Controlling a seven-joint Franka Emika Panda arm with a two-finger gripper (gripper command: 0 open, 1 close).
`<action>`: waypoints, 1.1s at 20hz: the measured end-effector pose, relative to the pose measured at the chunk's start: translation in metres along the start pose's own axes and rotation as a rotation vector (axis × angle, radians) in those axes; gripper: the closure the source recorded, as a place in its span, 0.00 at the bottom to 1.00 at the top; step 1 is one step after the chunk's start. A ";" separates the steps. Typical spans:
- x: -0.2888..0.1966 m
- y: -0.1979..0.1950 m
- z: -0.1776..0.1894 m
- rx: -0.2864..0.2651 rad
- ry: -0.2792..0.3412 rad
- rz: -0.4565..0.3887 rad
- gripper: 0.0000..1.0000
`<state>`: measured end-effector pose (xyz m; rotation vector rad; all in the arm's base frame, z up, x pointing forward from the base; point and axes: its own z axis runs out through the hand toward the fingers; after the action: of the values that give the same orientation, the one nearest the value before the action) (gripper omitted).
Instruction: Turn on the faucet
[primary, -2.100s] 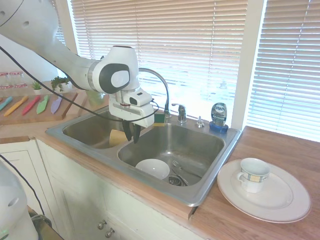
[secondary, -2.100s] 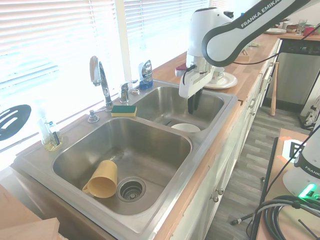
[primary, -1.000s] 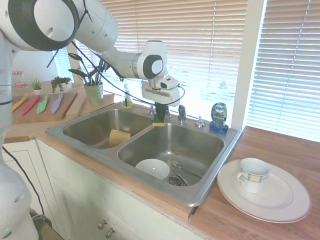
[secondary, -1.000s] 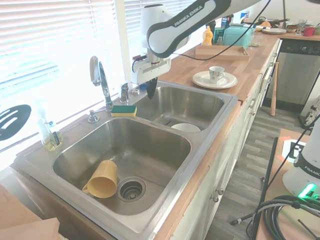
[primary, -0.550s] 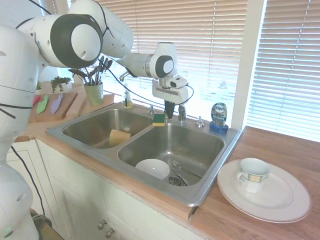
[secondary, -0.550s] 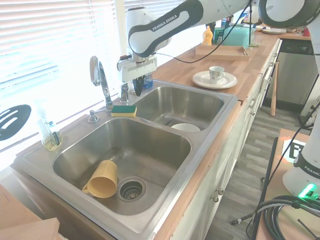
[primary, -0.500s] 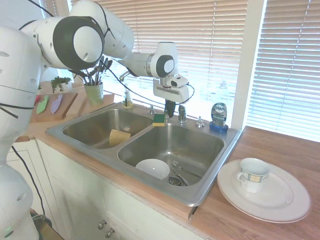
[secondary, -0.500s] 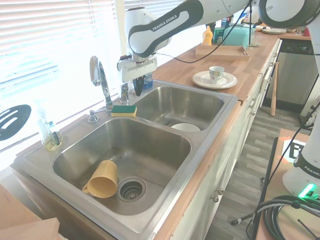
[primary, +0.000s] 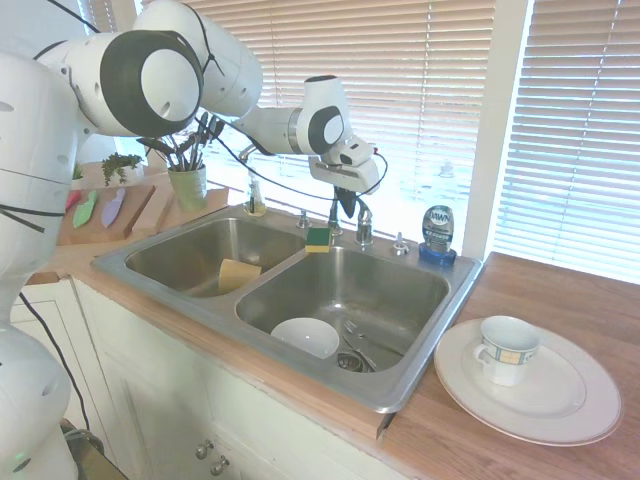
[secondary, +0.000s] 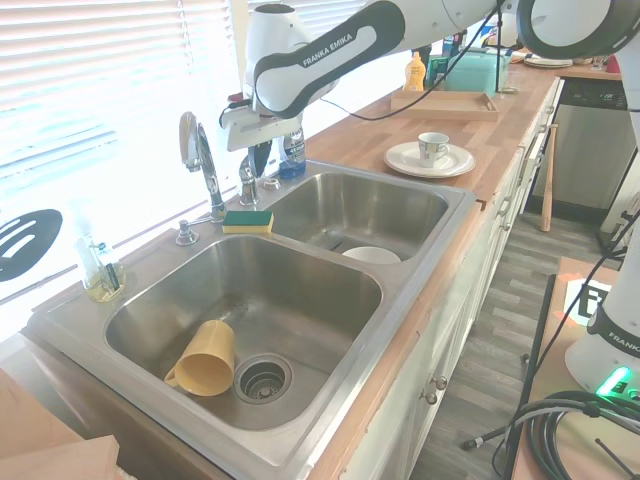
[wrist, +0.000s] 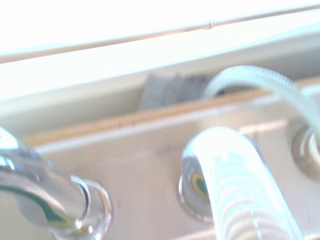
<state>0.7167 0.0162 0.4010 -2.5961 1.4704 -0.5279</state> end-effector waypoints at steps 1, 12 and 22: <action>-0.001 0.001 -0.003 0.015 0.010 0.002 1.00; -0.007 0.015 -0.029 0.142 0.093 -0.001 1.00; -0.005 0.022 -0.032 0.152 0.105 0.007 1.00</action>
<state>0.6851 0.0114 0.4234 -2.4796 1.4084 -0.7548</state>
